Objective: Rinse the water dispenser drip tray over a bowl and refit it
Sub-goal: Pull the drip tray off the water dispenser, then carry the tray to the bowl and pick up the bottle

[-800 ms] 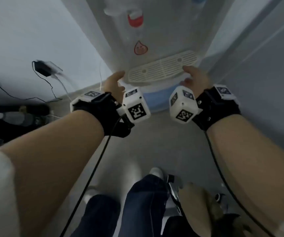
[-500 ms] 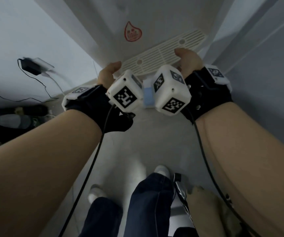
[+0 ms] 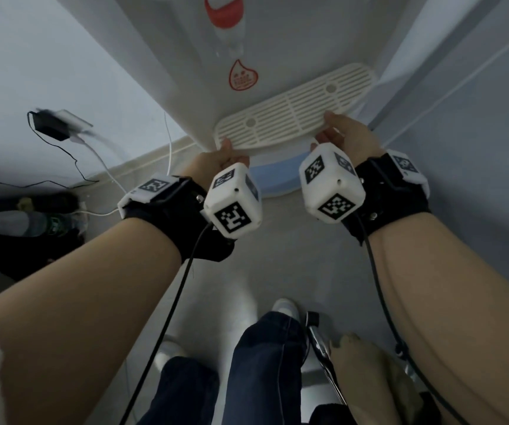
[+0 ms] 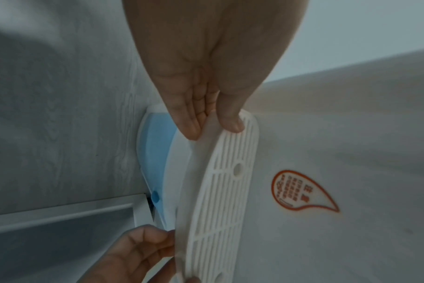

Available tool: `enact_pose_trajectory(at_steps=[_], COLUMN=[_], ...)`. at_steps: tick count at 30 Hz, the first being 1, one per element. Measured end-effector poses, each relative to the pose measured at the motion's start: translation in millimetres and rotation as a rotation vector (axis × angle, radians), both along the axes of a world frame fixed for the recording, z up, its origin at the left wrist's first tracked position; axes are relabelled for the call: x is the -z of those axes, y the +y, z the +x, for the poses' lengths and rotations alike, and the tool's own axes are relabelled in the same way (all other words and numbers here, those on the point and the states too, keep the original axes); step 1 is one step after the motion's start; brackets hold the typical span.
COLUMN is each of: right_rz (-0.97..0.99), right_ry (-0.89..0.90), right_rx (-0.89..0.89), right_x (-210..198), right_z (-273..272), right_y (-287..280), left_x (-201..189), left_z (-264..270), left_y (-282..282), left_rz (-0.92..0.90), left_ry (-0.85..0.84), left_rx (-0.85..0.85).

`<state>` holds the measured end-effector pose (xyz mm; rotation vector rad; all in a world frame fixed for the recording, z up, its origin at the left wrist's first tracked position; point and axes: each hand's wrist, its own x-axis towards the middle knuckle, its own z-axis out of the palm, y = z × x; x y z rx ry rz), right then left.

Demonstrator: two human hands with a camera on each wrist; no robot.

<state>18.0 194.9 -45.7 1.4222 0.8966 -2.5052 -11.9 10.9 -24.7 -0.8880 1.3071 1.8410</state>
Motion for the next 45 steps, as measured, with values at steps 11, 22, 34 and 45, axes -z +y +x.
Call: enact_pose_trajectory(at_steps=[11,22,34,45], right_rz=[0.096,0.204,0.174,-0.009], right_ry=[0.077,0.205,0.461,0.471], right_rx=[0.062,-0.17,-0.823,-1.225], right_x=[-66.7,-171.7,-332.2,-404.1], right_z=[81.2,130.2,103.9,179.5], right_y=[-39.1,-171.7,-434.3,-654.8], left_x=[-42.0,-138.2,-279.4,-356.6], left_z=[83.3,160.8,277.2,386.8], left_y=[-43.6,-197.2,-403.2,-567.4], left_rz=[0.216,0.125,-0.22,-0.638], left_ry=[-0.099,0.235,0.612,0.844], left_rx=[-0.315,-0.344,-0.796,-0.953])
